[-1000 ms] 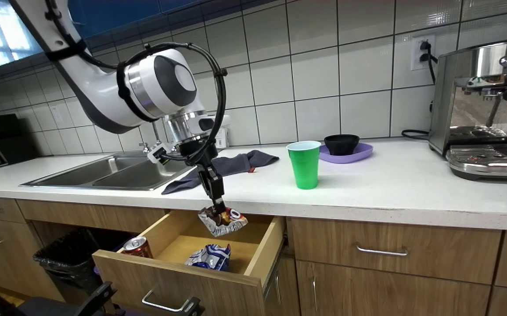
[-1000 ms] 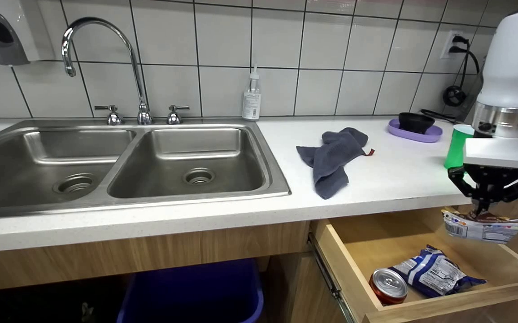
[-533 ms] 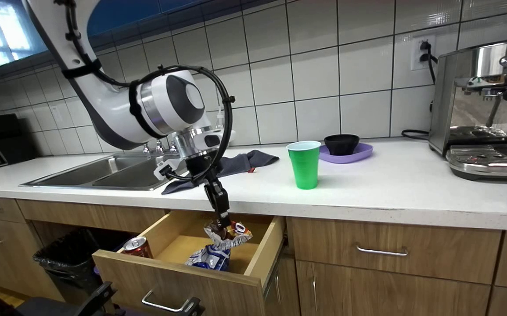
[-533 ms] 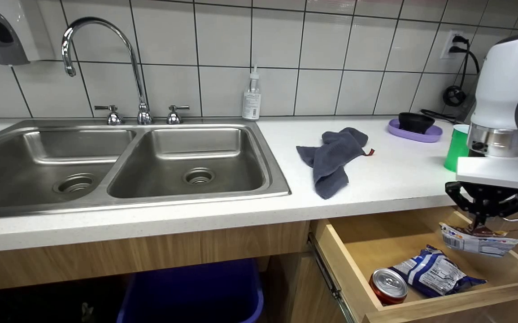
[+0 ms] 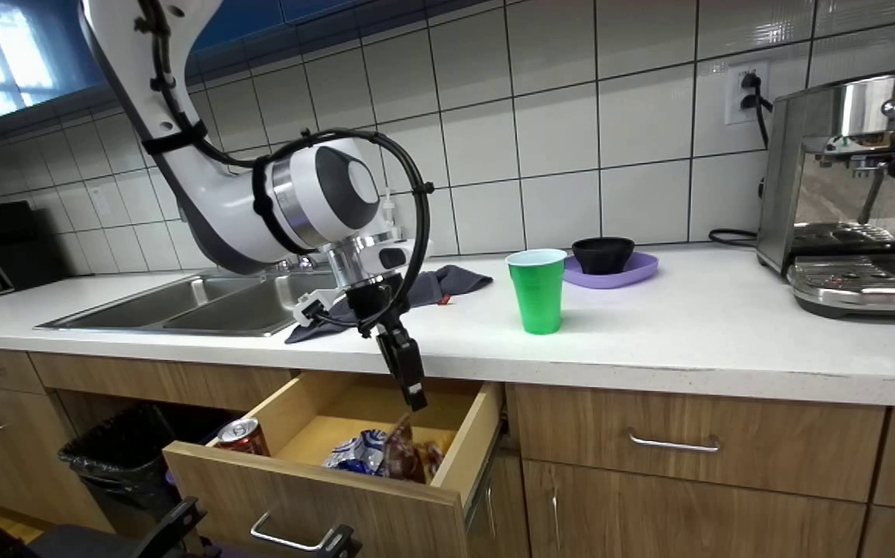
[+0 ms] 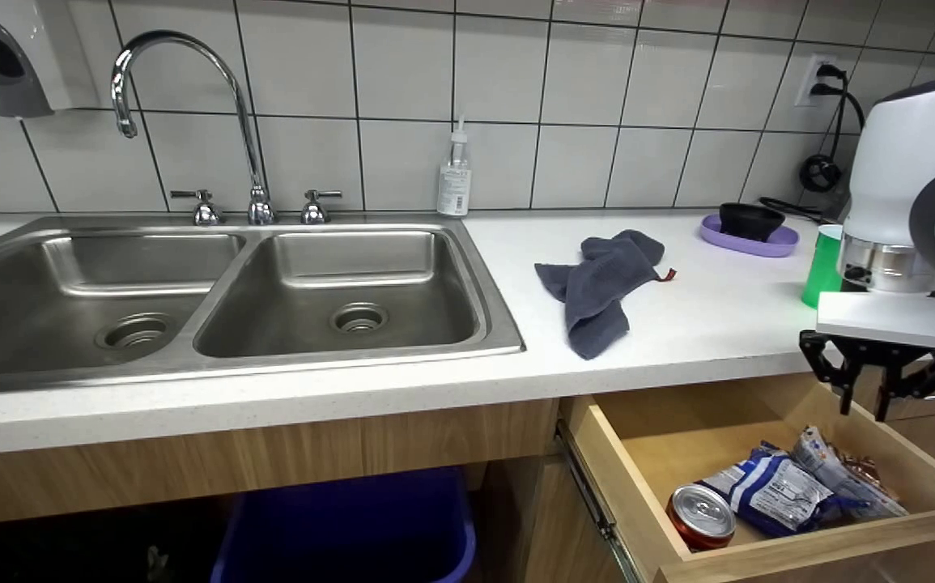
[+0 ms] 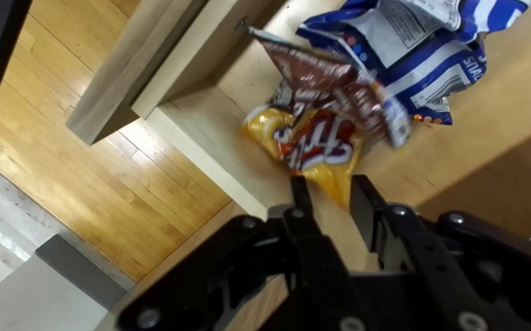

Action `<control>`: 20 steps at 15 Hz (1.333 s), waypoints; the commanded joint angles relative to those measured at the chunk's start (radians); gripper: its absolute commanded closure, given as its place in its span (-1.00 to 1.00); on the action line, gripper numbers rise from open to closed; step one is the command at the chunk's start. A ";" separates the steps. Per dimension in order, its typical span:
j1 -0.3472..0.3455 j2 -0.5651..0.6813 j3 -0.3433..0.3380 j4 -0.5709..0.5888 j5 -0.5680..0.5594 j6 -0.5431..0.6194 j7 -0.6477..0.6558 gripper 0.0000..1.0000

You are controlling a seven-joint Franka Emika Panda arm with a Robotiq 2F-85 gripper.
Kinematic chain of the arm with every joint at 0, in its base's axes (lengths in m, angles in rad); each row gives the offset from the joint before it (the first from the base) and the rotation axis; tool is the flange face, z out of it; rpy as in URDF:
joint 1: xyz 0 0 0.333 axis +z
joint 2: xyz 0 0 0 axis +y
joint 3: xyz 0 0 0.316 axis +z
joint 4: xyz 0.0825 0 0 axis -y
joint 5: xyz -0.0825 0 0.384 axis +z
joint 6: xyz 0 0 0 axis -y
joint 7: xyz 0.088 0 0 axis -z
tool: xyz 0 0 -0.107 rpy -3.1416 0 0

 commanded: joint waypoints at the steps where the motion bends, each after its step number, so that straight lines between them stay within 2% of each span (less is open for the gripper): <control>1: 0.027 0.020 -0.027 0.028 -0.015 0.006 0.017 -0.23; 6: 0.033 0.001 -0.033 0.042 -0.004 -0.001 0.003 -0.98; 11: 0.024 -0.039 -0.023 0.043 0.021 -0.020 -0.032 -1.00; 20: -0.004 -0.113 0.001 0.036 0.109 -0.051 -0.204 -1.00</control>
